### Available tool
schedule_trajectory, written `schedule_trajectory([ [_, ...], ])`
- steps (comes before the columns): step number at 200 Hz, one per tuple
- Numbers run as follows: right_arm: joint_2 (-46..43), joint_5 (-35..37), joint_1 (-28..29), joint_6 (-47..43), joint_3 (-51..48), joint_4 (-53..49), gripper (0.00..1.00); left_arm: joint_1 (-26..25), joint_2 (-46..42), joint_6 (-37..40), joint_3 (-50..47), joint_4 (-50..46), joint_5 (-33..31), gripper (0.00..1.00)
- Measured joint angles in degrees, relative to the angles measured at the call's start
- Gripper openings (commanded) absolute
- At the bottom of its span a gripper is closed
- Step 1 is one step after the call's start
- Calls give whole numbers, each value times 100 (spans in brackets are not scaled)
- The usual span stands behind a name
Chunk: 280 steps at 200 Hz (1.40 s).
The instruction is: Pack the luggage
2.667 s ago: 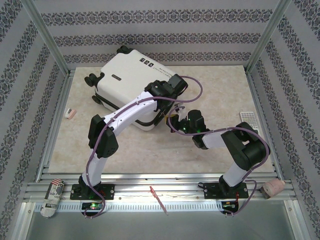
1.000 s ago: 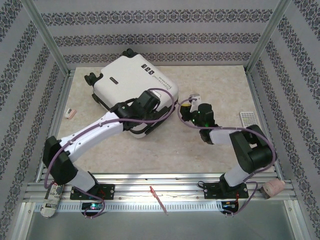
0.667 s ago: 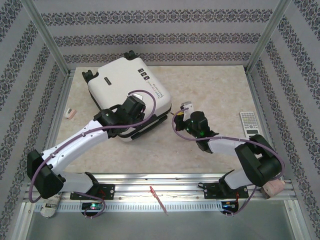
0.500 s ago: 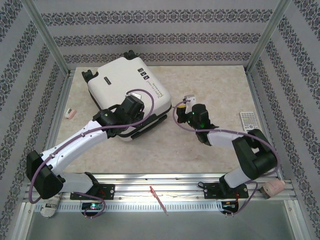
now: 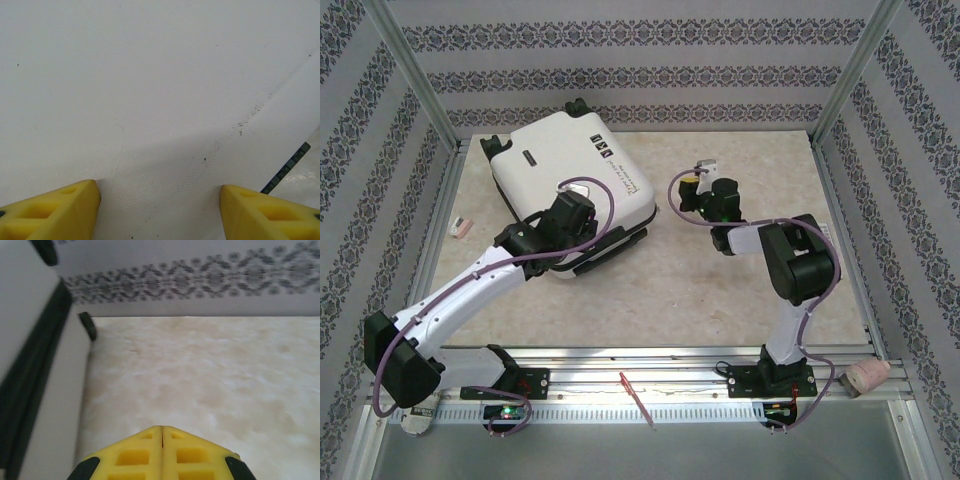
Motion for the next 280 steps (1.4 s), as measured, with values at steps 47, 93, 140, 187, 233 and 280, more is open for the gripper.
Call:
schedule_trajectory([
  [47, 66, -1292, -225, 850, 627, 13, 50, 79, -374, -17, -61, -363, 11, 91],
  [93, -52, -2509, -304, 1799, 1021, -225, 78, 678, -1182, -101, -11, -656, 118, 100],
  [140, -52, -3611, -254, 2695, 1252, -247, 85, 2197, -1298, -232, 9, -564, 850, 100],
  [187, -52, -4168, -15, 2861, 1261, -380, 86, 2999, -1019, -330, -177, -26, 1921, 100],
  [233, -68, -4345, 186, 2778, 848, -278, 80, 3252, -555, -435, -323, 492, 2771, 95],
  [280, -721, -4345, 380, 2452, 72, -210, 68, 3381, -417, -461, -356, 675, 2935, 89],
])
